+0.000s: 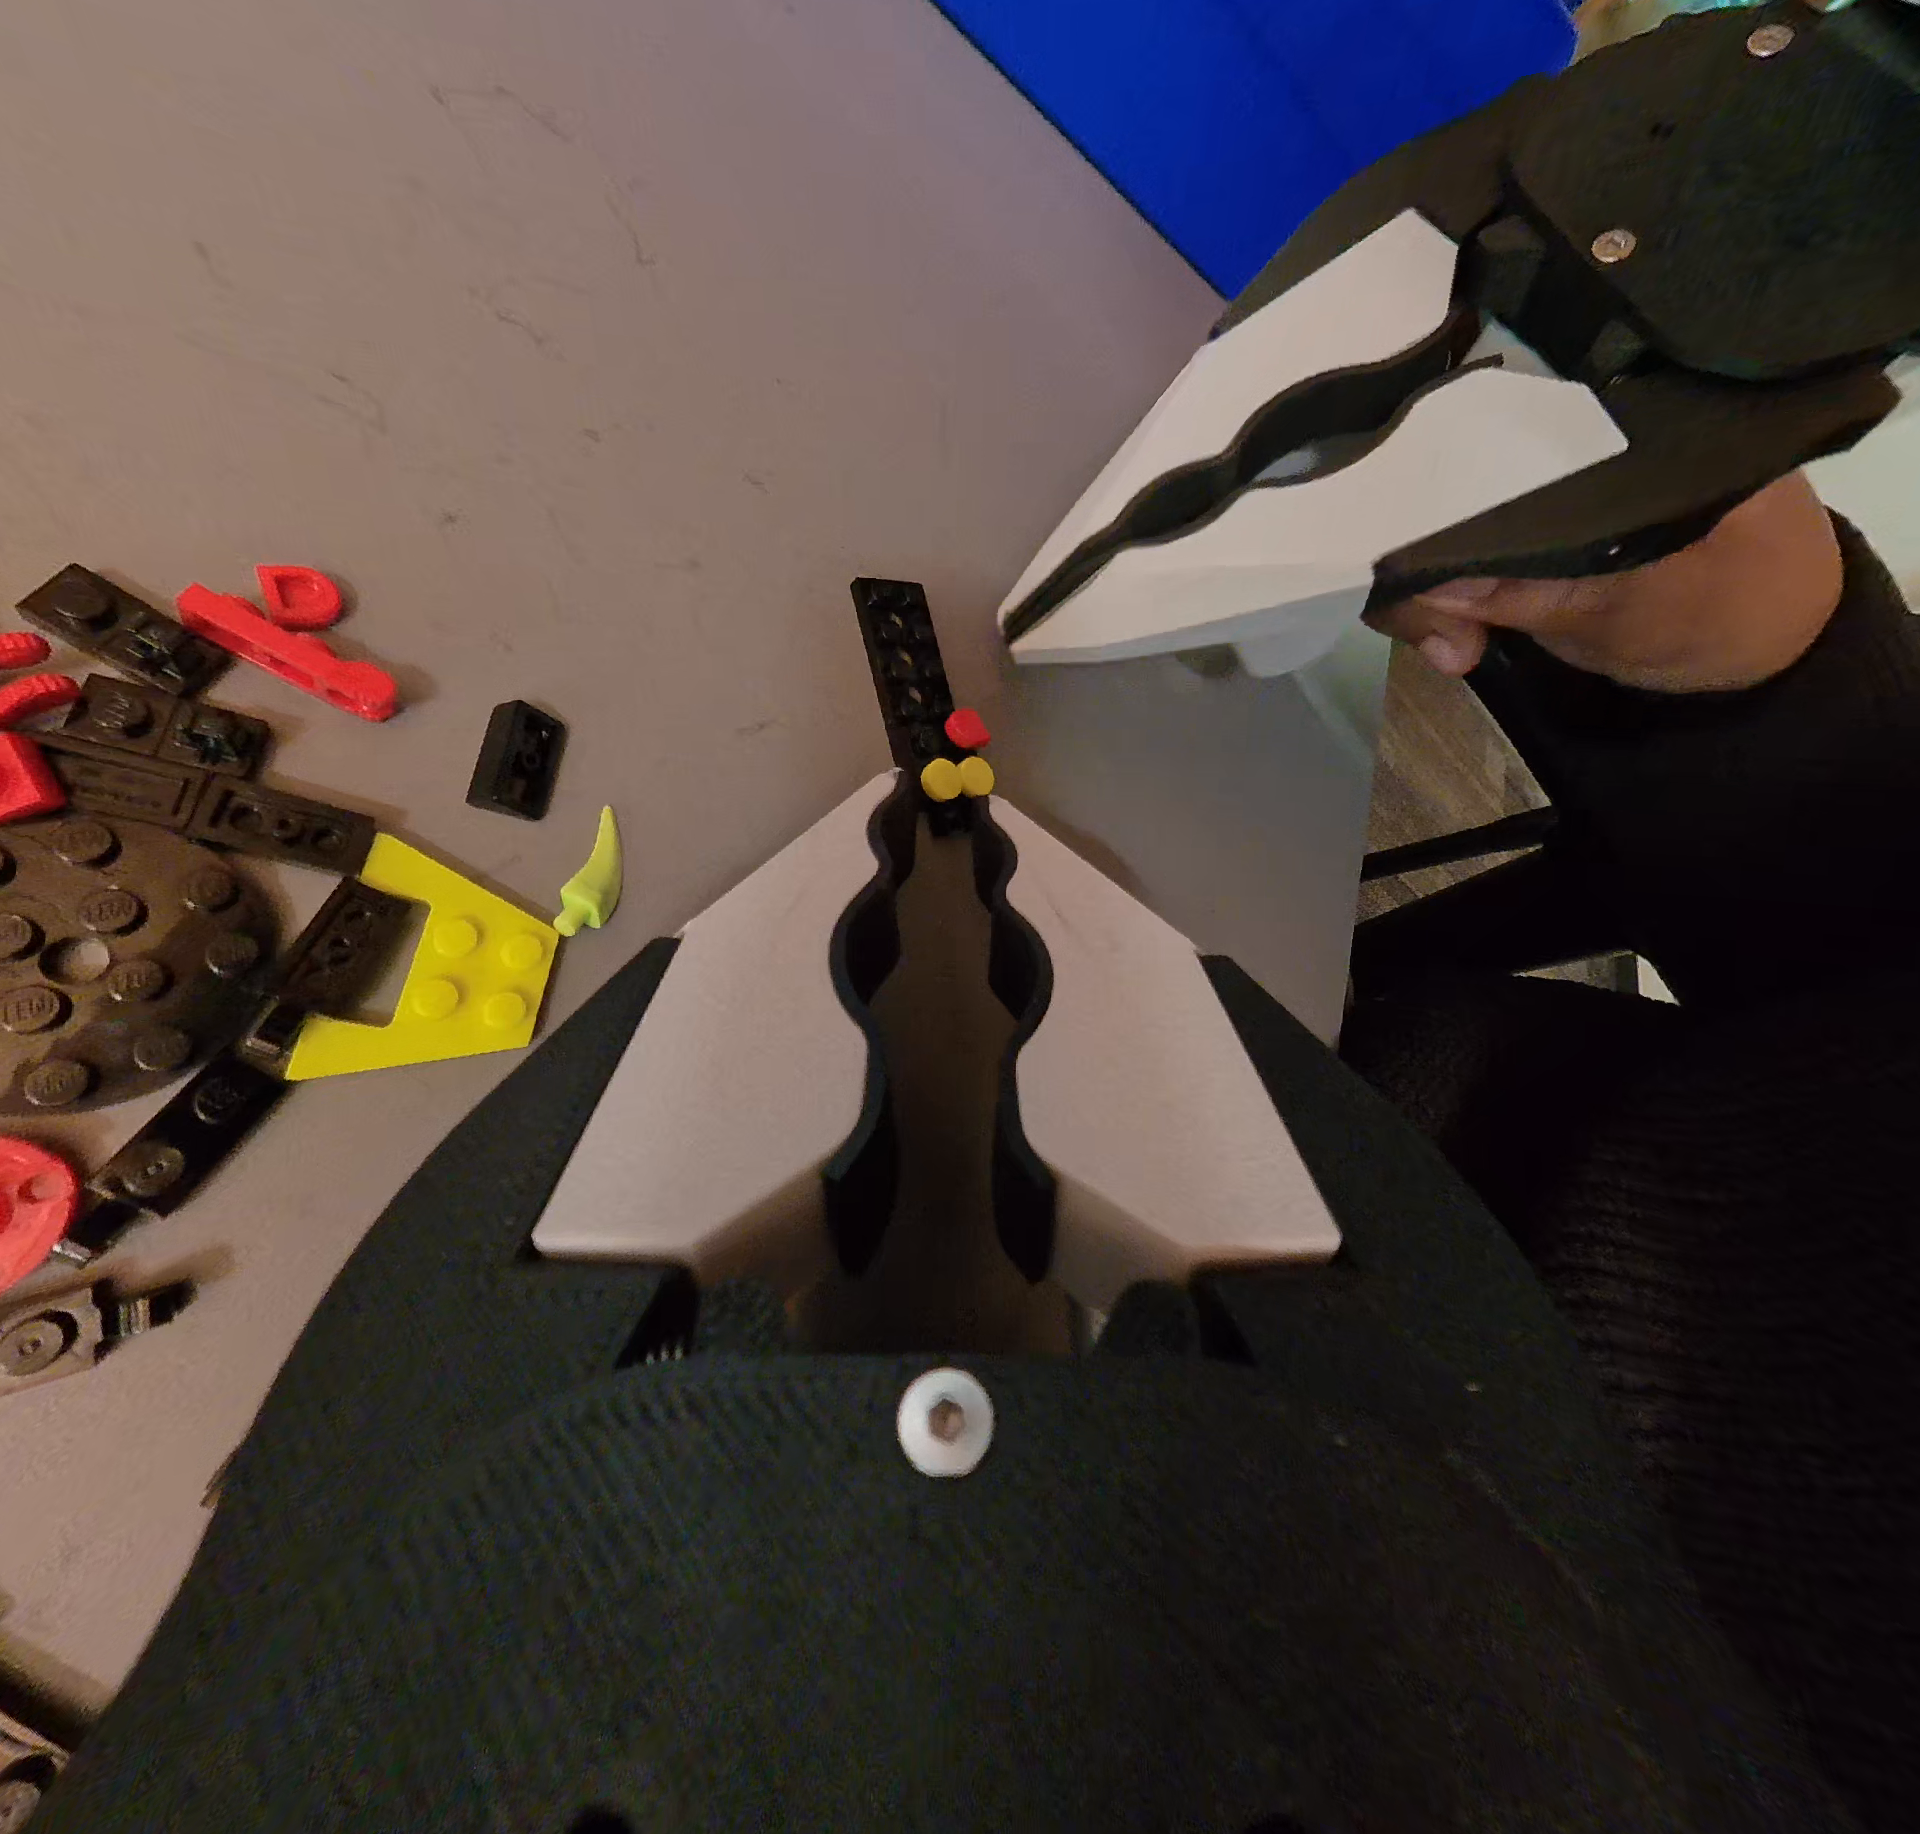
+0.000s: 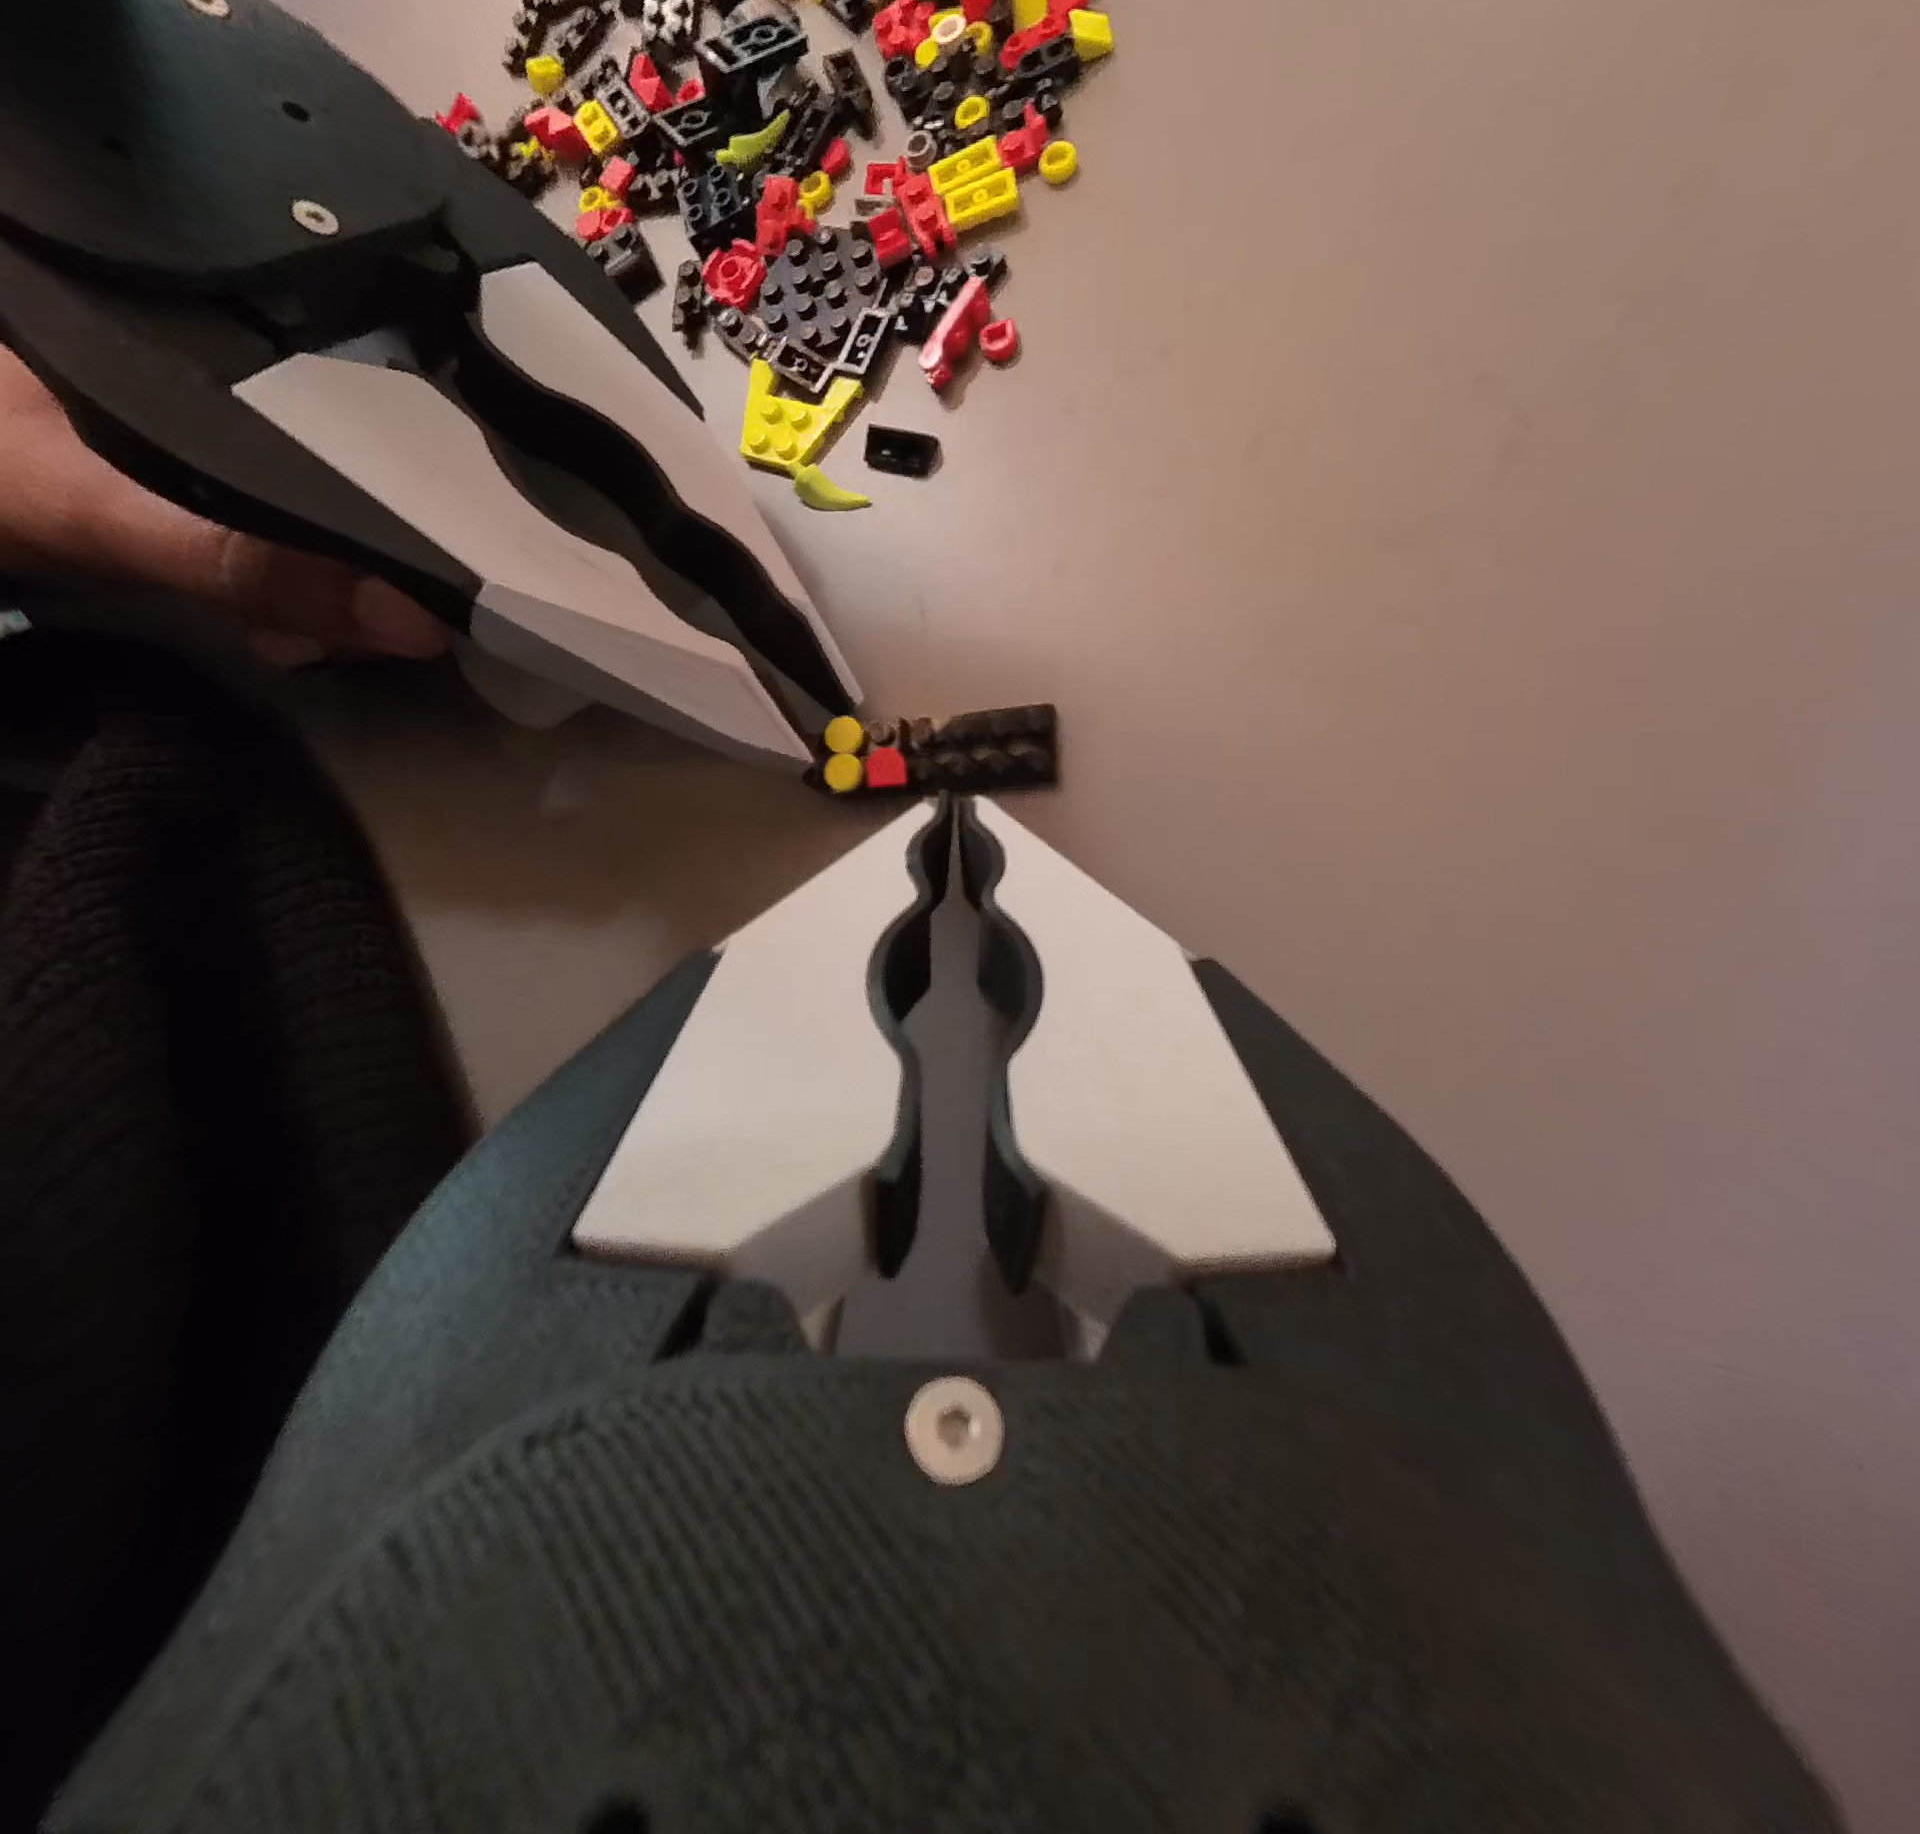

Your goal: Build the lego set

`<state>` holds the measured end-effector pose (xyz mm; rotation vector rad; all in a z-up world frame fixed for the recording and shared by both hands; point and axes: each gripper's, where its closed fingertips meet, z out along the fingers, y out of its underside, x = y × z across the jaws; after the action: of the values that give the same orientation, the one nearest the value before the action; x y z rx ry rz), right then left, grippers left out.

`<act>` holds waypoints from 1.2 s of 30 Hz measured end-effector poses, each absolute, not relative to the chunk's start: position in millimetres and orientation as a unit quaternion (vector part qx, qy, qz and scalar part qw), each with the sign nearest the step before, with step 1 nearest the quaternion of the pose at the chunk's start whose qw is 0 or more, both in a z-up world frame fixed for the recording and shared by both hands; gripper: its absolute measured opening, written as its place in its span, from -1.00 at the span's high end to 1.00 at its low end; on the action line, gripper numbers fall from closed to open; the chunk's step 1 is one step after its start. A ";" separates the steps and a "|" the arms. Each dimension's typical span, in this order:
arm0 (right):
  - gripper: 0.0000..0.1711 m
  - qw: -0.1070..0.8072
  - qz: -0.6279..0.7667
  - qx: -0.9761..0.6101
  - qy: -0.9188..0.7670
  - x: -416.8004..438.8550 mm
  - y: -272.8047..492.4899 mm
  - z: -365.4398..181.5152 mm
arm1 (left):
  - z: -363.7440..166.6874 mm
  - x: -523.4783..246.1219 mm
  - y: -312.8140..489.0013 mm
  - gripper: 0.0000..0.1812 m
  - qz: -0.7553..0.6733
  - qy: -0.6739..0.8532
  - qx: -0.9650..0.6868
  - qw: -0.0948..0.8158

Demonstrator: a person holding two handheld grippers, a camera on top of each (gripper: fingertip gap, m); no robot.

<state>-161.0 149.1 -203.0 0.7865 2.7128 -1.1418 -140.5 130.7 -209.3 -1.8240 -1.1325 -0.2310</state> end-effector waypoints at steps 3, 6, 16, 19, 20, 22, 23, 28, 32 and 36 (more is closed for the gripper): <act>0.94 0.065 -0.399 0.261 0.877 -159.8 146.1 -195.2 | -209.3 -140.5 130.8 0.91 -0.094 -0.463 -0.745 0.472; 0.93 0.060 -0.408 0.240 0.879 -155.2 137.2 -191.6 | -209.4 -140.6 130.7 0.91 -0.094 -0.463 -0.745 0.471; 1.00 0.056 -0.378 0.234 0.894 -151.6 133.3 -205.0 | -209.9 -140.4 131.5 0.93 -0.093 -0.463 -0.747 0.469; 1.00 0.056 -0.375 0.231 0.896 -150.4 132.7 -206.1 | -209.9 -140.3 131.7 0.93 -0.093 -0.462 -0.747 0.469; 1.00 0.055 -0.375 0.230 0.897 -150.3 132.6 -206.1 | -209.9 -140.2 131.8 0.93 -0.093 -0.463 -0.746 0.469; 1.00 0.053 -0.374 0.230 0.897 -150.6 132.4 -206.2 | -209.9 -140.1 132.1 0.93 -0.093 -0.463 -0.746 0.469; 1.00 0.052 -0.374 0.231 0.897 -150.6 132.2 -206.2 | -209.9 -140.1 132.1 0.93 -0.093 -0.462 -0.747 0.469; 1.00 0.044 -0.369 0.231 0.899 -150.7 131.0 -206.0 | -210.0 -139.9 132.4 0.93 -0.092 -0.462 -0.748 0.469; 1.00 0.036 -0.360 0.238 0.902 -150.3 128.8 -205.8 | -210.1 -139.4 133.2 0.93 -0.092 -0.461 -0.748 0.469; 1.00 0.035 -0.353 0.242 0.903 -149.5 129.1 -206.1 | -210.1 -139.0 133.6 0.93 -0.092 -0.460 -0.749 0.468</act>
<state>-149.5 129.1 -206.1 0.7450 2.7752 -1.0861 -139.0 133.6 -210.1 -1.8362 -1.1288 -0.2257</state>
